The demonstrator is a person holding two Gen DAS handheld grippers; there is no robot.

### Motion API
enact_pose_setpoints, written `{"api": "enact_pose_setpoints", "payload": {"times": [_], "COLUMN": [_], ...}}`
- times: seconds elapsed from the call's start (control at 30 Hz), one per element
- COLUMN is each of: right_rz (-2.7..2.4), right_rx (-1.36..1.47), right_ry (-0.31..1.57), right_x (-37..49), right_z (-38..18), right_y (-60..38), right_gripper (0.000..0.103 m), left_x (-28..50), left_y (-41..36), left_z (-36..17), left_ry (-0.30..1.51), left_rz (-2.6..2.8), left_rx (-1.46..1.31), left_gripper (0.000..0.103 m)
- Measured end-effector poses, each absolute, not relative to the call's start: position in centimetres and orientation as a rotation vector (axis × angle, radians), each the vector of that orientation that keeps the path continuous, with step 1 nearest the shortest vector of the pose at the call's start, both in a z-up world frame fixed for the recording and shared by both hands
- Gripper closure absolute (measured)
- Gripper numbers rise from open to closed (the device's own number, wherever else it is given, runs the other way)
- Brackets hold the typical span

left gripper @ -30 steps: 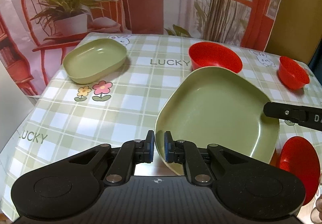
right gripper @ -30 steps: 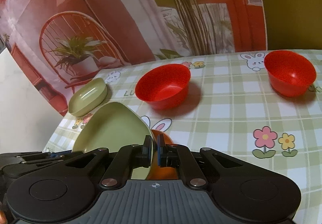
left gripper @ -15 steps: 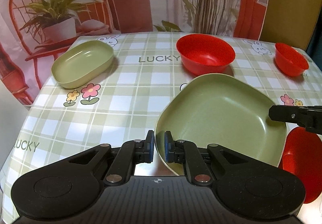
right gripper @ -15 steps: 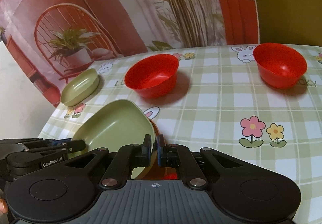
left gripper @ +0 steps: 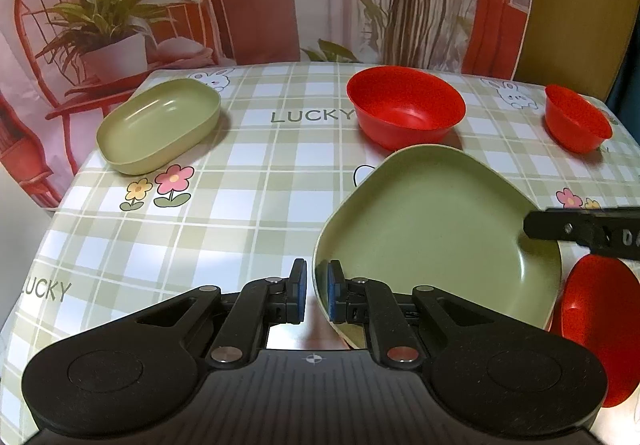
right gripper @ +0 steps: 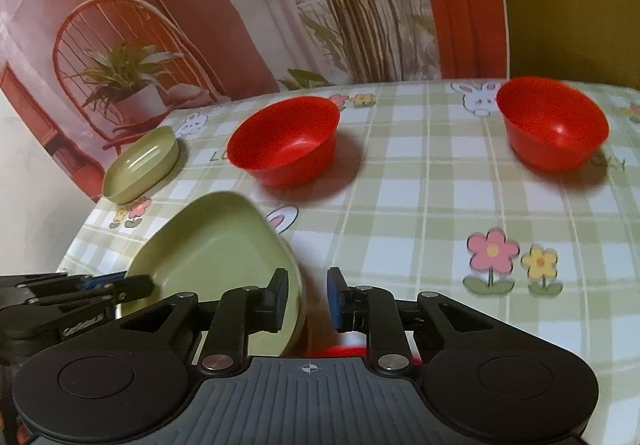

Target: Organize plates and bowls

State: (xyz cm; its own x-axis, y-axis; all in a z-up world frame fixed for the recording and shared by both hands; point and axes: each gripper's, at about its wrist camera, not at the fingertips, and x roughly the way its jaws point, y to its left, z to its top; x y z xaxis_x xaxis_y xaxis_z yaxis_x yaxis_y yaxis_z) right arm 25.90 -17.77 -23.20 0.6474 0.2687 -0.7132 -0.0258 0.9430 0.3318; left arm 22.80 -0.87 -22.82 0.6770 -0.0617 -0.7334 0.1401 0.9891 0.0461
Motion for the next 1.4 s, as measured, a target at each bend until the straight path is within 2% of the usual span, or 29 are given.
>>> {"api": "enact_pose_setpoints", "payload": {"times": [0.13,0.2,0.4,0.57,0.7,0.93,1.1,1.4], "right_rz": [0.199,0.222,0.243,0.245,0.229,0.250,0.277,0.253], "right_rx": [0.249,0.233,0.217,0.215,0.198,0.185,0.168,0.171], "right_ry": [0.858,0.863,0.901,0.929,0.931,0.891,0.914,0.963], "right_x": [27.6,28.1,27.4,26.5,26.8,29.1,30.1,29.0], "right_z": [-23.0,-23.0,-23.1,-23.2,-23.1,-22.1,-22.3,-23.4], "right_y": [-17.1,-16.7,-16.5,-16.7,-17.1,-16.2,-15.6,-15.7], "right_gripper": [0.083,0.095,0.097,0.096,0.082,0.083,0.097,0.100], "left_x": [22.8,22.8,22.9,23.2,23.3,23.5,23.6,24.0], "left_y": [-0.8,-0.7,-0.3,-0.6,-0.7,-0.7,-0.6,-0.7], "left_z": [-22.8,-22.8,-22.7,-22.8,-22.9,-23.1,-23.2,-23.6], "left_ry": [0.812,0.811,0.802,0.789,0.782,0.786,0.785,0.786], "left_rz": [-0.110,-0.112,-0.110,-0.108,-0.109,-0.121,-0.131,-0.142], "left_rx": [0.097,0.090,0.075,0.079,0.087,0.097,0.099,0.098], "left_gripper": [0.091,0.091,0.089,0.088,0.088,0.088,0.088,0.085]}}
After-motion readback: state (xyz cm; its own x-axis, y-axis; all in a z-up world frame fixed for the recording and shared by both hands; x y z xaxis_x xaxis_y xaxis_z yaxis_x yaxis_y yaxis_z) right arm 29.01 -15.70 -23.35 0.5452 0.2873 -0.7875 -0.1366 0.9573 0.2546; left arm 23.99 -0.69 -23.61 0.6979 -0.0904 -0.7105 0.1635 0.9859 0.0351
